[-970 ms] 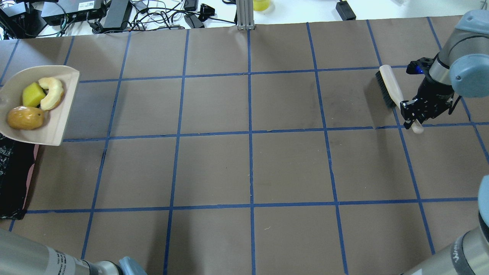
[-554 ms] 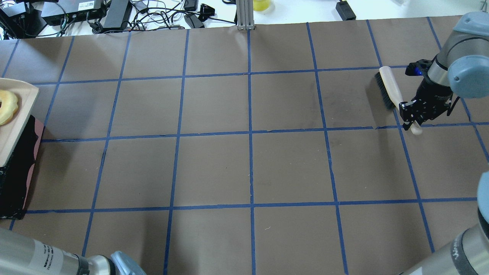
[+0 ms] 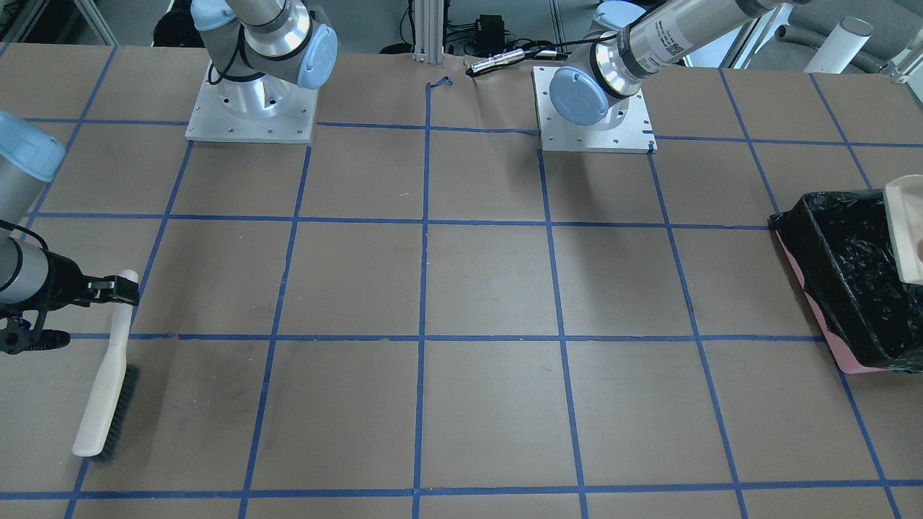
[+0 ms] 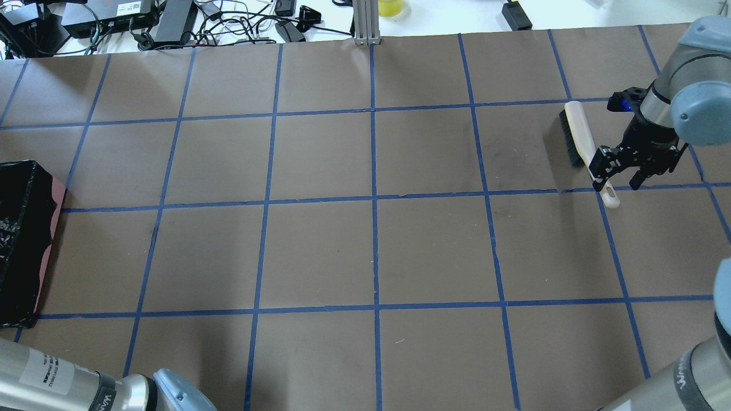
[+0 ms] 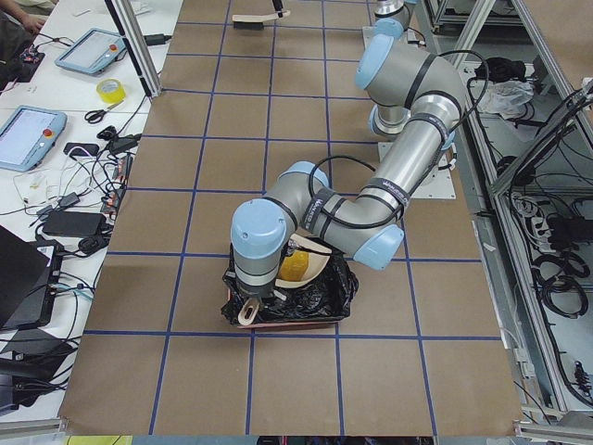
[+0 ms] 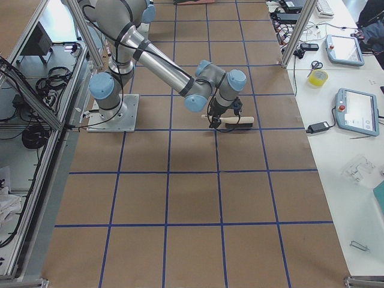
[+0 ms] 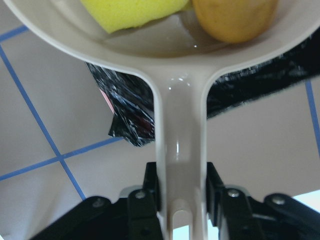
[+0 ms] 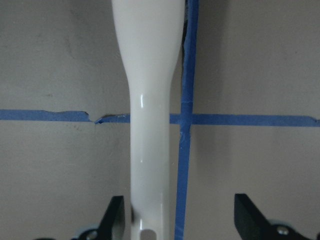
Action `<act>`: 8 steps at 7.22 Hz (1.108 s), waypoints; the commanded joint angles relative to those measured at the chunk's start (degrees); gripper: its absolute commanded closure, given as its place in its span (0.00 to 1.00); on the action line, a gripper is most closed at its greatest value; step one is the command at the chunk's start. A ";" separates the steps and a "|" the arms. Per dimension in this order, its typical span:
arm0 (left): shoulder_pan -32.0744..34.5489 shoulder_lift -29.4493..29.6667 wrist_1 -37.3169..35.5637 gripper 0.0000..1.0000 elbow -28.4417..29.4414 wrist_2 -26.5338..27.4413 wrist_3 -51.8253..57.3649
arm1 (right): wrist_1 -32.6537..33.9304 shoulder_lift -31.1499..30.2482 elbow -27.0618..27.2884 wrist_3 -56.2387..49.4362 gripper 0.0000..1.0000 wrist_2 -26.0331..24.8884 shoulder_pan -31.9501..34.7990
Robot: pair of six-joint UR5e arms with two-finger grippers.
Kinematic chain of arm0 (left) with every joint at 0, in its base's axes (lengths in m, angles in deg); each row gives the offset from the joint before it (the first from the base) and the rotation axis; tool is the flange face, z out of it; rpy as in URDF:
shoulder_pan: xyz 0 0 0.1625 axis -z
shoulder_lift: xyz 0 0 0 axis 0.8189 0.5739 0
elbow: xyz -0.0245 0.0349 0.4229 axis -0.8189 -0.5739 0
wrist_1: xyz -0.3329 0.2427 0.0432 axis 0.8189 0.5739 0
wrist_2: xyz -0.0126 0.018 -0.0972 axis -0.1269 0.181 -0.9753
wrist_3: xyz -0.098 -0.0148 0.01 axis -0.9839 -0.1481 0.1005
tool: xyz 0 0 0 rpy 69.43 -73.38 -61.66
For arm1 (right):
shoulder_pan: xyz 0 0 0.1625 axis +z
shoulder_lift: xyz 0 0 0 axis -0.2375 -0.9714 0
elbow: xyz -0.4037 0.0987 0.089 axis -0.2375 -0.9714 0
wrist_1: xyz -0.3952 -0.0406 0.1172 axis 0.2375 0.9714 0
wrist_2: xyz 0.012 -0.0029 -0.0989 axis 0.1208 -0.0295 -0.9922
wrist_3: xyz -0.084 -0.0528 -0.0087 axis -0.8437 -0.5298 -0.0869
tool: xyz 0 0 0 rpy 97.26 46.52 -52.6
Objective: Sweep and dump trash into bin
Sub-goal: 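Tilt the dustpan over the bin with the left gripper while the right releases the brush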
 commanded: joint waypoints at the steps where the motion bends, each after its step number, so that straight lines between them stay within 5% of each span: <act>1: 0.74 2.59 -8.04 0.98 -0.26 6.90 1.11 | -0.26 -0.63 -0.40 0.09 0.14 0.42 0.09; 4: 3.73 0.15 -9.64 0.98 -2.80 8.89 3.98 | -1.66 -6.68 -1.19 3.34 0.03 0.69 0.70; 8: 3.73 -6.07 -26.95 0.99 -16.49 8.80 9.11 | -19.63 -11.71 -13.37 5.71 0.00 2.88 1.32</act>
